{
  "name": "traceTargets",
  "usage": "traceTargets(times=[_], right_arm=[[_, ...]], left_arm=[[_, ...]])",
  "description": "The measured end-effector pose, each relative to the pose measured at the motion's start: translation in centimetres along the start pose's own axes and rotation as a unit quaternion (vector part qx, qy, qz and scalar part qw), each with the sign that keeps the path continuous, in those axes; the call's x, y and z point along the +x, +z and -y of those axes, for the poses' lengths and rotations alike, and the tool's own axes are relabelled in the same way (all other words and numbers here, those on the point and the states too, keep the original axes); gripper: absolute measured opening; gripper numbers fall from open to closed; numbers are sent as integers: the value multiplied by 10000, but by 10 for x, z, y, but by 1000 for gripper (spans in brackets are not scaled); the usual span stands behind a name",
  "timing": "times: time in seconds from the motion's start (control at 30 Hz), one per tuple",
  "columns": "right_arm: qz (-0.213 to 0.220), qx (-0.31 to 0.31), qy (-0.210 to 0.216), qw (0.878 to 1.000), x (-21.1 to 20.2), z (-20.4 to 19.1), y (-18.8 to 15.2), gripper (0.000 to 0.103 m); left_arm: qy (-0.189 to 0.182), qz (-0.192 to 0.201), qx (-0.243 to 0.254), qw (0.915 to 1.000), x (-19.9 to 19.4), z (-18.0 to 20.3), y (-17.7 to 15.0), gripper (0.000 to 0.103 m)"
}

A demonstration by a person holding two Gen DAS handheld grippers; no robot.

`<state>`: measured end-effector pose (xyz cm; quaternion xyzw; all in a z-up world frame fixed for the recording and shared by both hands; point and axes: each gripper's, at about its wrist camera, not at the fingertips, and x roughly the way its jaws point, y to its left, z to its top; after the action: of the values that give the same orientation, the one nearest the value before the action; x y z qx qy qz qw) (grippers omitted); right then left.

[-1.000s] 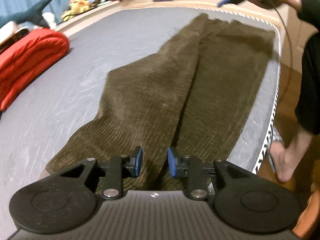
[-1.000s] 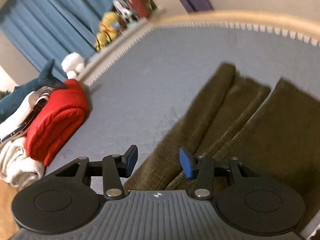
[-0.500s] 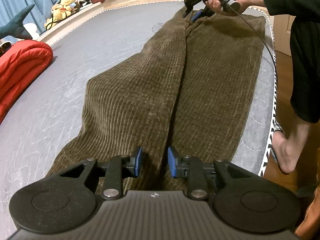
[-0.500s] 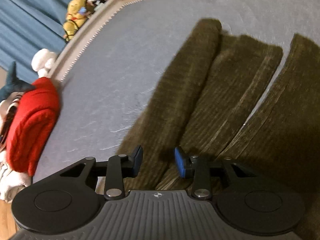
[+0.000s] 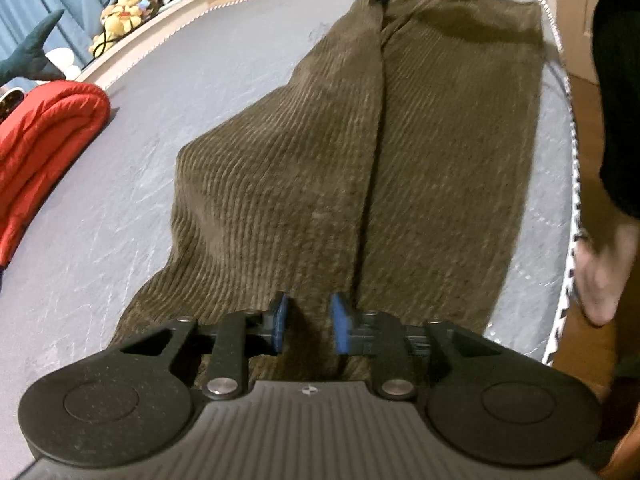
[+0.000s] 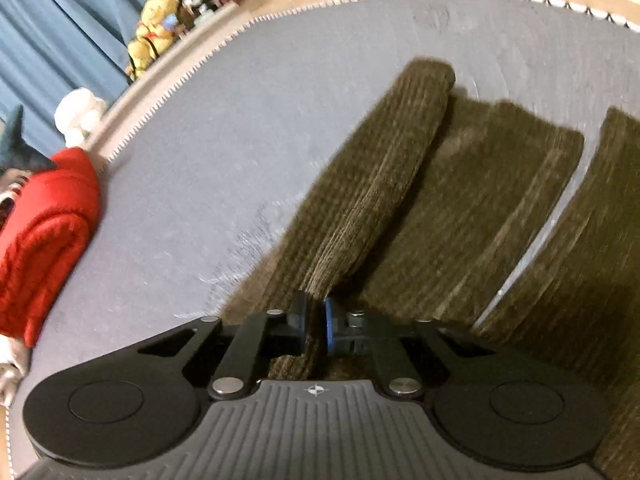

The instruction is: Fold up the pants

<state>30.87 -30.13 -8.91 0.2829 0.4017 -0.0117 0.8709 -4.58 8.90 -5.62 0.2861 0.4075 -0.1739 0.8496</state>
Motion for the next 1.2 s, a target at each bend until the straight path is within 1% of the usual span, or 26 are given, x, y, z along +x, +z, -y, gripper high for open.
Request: traceTargets(times=[0.03,0.07,0.23,0.4,0.5,0.57,0.6,0.63,0.7,0.73,0.77,0.8,0.83,0.87,0.9,0.93,0.97,1.0,1.03,1.1,1.2], right_arm=[[97,-46,52,9999,-7,-1,1,7],[195,-87,115,9997,-15,-3,3,6],[479,-372,371,9975,-64,-10,9,3],[770,-890,577,9914,-128,-7,10,3],[859,-1144,565,9881,-168,7,3,3],[732,-1171,503,9891,-188,18,-3,3],[616,-1198,398,9901,-198,23,-7,3],[413,-1228,194,9914,-207,29,-12,3],[29,-1377,-211,9903,-220,40,-26,3],[-170,-1492,-371,9880,-223,45,-33,3],[-346,-1500,-416,9872,-225,52,-39,3],[-578,-1423,-443,9871,-222,59,-43,4],[-777,-1286,-465,9876,-220,69,-46,6],[-857,-1063,-485,9894,-217,81,-46,8],[-791,-865,-544,9916,-217,92,-42,10],[-623,-663,-538,9944,-219,103,-36,13],[-398,-434,-492,9971,-223,116,-25,24],[-226,-246,-496,9982,-225,126,-17,30],[-63,-32,-543,9985,-226,139,-8,34],[125,280,-656,9974,-223,161,7,34],[253,609,-817,9945,-211,191,15,34]], left_arm=[[74,13,29,10000,0,-1,0,5],[113,60,20,9999,-2,-1,0,4],[293,339,-29,9990,-20,-5,-4,2],[468,820,-404,9947,-58,-20,-13,2],[440,1092,-566,9914,-84,-30,-24,2],[307,1193,-469,9913,-100,-31,-33,1],[215,1205,-367,9918,-106,-30,-38,0],[163,1175,-298,9925,-110,-29,-44,0],[-56,1025,-278,9943,-113,-30,-54,0],[-248,905,-292,9952,-113,-31,-59,0],[-486,765,-331,9953,-111,-32,-63,0],[-661,644,-330,9952,-109,-31,-65,4],[-568,589,-220,9964,-108,-28,-65,5],[-425,588,-131,9973,-107,-25,-65,5],[-388,626,-131,9972,-107,-24,-62,5],[-385,722,-212,9964,-109,-26,-57,5],[-364,838,-302,9954,-111,-28,-51,5],[-336,974,-399,9939,-114,-31,-44,5],[-283,1118,-503,9920,-118,-34,-34,7],[-166,1289,-768,9885,-122,-41,-10,9],[-107,1300,-1272,9833,-120,-53,28,15]])
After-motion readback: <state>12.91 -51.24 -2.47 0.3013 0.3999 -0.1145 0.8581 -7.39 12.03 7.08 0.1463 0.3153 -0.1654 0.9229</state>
